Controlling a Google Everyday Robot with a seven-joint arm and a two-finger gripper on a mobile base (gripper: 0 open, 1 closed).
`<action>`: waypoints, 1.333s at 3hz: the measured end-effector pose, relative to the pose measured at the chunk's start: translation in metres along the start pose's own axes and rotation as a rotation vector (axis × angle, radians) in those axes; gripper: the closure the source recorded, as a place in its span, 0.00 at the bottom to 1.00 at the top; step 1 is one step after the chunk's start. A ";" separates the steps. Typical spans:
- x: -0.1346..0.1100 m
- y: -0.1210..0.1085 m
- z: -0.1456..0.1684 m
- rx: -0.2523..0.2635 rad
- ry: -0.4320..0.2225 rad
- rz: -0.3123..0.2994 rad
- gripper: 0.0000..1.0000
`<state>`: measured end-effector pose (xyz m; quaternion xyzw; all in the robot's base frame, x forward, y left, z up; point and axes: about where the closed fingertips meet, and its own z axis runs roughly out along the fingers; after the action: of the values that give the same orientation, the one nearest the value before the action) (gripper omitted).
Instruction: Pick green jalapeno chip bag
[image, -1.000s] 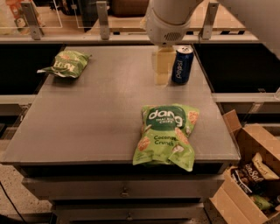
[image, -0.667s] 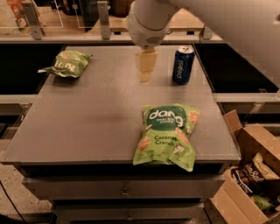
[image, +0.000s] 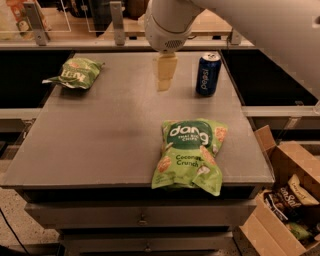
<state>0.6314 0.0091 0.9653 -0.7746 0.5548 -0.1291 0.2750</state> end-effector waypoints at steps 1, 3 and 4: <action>-0.011 -0.004 0.001 0.055 -0.073 -0.038 0.00; -0.089 -0.058 0.020 0.233 -0.287 -0.261 0.00; -0.119 -0.076 0.048 0.228 -0.256 -0.342 0.00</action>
Offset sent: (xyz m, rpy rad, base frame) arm 0.0218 0.1154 0.0413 0.2798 -0.2927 0.4557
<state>0.6739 0.1509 0.9821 -0.8313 0.3580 -0.1365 0.4028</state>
